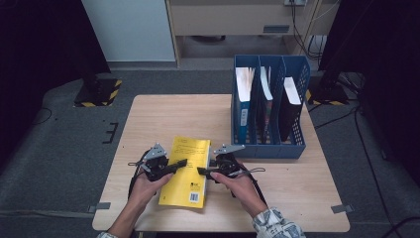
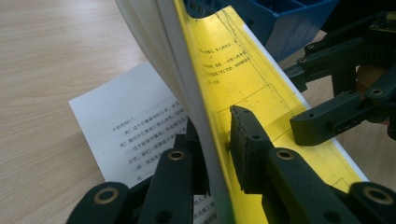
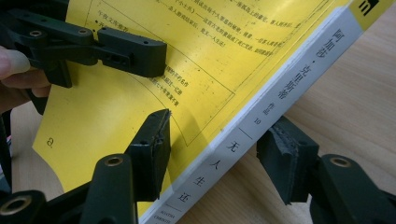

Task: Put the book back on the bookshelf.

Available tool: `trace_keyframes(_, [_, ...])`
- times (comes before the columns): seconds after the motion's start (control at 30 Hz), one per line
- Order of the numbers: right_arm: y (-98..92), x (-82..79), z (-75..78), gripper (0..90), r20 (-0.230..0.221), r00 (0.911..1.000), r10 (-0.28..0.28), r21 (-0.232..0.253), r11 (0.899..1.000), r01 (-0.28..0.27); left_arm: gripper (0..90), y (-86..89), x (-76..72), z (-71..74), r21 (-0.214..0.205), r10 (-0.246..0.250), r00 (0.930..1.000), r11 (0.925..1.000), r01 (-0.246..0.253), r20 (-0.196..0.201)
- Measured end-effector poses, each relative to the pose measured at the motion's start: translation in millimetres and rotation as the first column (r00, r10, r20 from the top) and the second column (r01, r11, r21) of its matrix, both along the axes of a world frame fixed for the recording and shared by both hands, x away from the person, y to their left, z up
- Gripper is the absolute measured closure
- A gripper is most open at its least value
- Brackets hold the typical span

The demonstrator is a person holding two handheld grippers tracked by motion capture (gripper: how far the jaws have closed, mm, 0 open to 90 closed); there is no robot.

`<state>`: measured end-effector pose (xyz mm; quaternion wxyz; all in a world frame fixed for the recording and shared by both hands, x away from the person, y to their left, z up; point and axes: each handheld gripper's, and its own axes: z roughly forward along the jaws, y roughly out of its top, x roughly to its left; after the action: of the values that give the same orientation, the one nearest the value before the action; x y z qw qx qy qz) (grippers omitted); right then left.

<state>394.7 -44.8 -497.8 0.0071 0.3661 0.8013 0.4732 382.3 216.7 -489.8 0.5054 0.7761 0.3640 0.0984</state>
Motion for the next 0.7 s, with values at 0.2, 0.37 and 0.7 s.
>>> trace_keyframes(0.2, [1.3, 1.8, 12.2, 46.9, 0.028, 0.9996, 0.01, -0.01, 1.0, -0.009, 79.7, 2.6, 1.5, 9.2, -0.011, -0.003, 1.0, 0.9999, 0.003, 0.009])
trace_keyframes(0.37, [1.2, 5.3, 21.6, 48.8, 0.05, 0.9987, 0.01, -0.014, 1.0, -0.01, 81.1, 3.4, 3.0, 20.3, -0.019, -0.019, 0.9995, 0.9996, 0.02, 0.027])
trace_keyframes(0.7, [-1.9, 13.1, 42.6, 51.0, 0.097, 0.9953, 0.005, -0.009, 1.0, -0.004, 82.8, -2.3, 4.3, 34.4, -0.028, -0.048, 0.9971, 0.9984, 0.049, 0.06])
